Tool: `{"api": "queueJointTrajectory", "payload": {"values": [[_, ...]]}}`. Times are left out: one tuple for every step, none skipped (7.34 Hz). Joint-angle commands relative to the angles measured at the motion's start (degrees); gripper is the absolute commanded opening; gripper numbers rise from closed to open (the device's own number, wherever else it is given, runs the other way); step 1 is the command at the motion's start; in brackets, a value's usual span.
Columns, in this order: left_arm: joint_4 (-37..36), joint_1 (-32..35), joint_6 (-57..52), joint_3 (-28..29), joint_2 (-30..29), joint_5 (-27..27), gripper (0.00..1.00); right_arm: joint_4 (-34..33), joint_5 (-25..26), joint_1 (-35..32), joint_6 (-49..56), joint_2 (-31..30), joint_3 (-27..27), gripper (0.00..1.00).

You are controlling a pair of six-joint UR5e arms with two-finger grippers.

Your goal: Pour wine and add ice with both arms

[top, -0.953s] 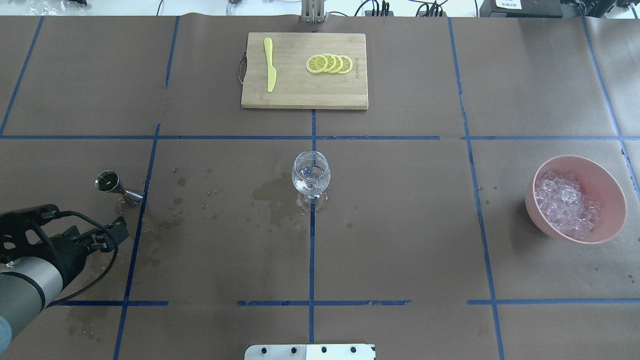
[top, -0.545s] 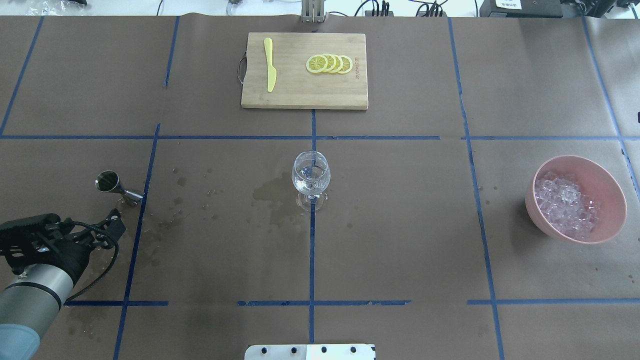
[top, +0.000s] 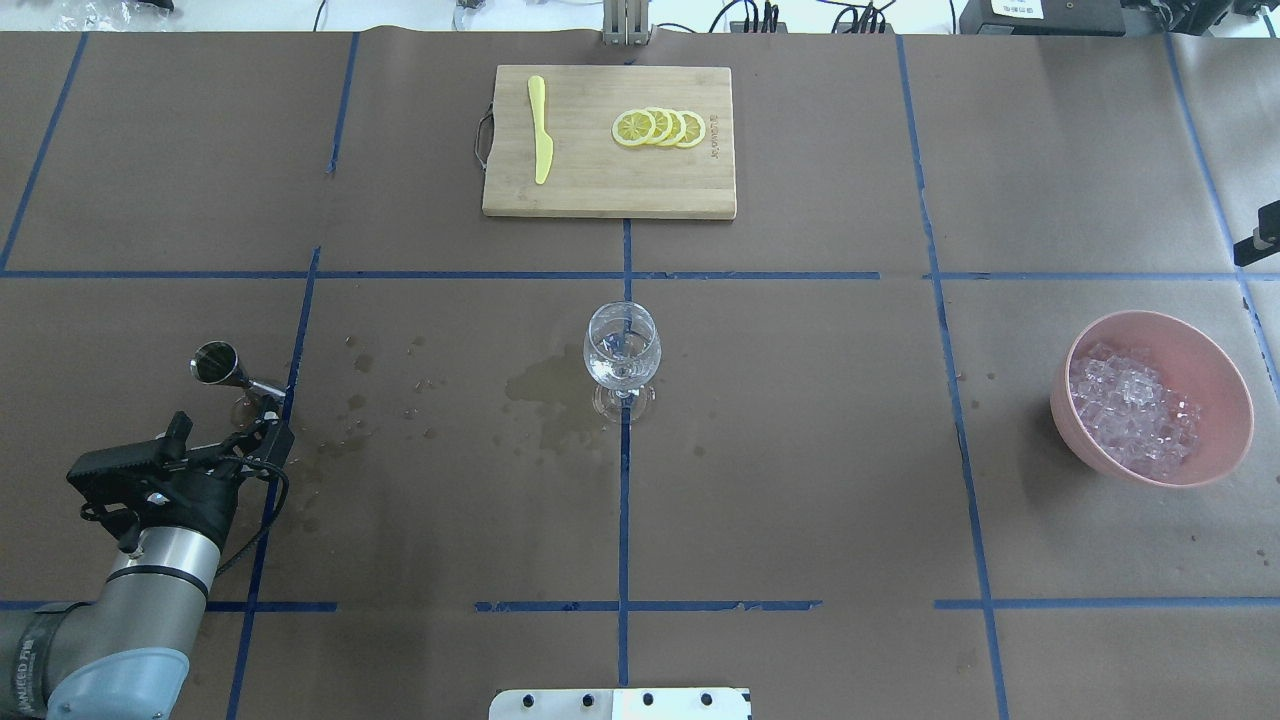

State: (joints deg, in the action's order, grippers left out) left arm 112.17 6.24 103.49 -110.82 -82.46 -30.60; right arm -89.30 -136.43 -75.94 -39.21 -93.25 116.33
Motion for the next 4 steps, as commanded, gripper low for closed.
{"api": "queueJointTrajectory", "payload": {"values": [[0.0,0.0,1.4,5.8,-3.7,2.7,0.99,0.0,0.1,1.2,-1.3,0.0,0.0,1.00],[0.0,0.0,1.4,8.0,-4.7,4.2,0.99,0.0,0.1,1.5,-1.6,0.0,0.0,1.00],[0.0,0.0,1.4,8.4,-4.8,4.7,0.97,0.0,0.1,1.7,-1.6,0.0,0.0,1.00],[0.0,0.2,1.4,8.7,-4.7,4.8,0.97,-0.1,0.1,1.7,-1.7,0.0,0.4,1.00]]}}
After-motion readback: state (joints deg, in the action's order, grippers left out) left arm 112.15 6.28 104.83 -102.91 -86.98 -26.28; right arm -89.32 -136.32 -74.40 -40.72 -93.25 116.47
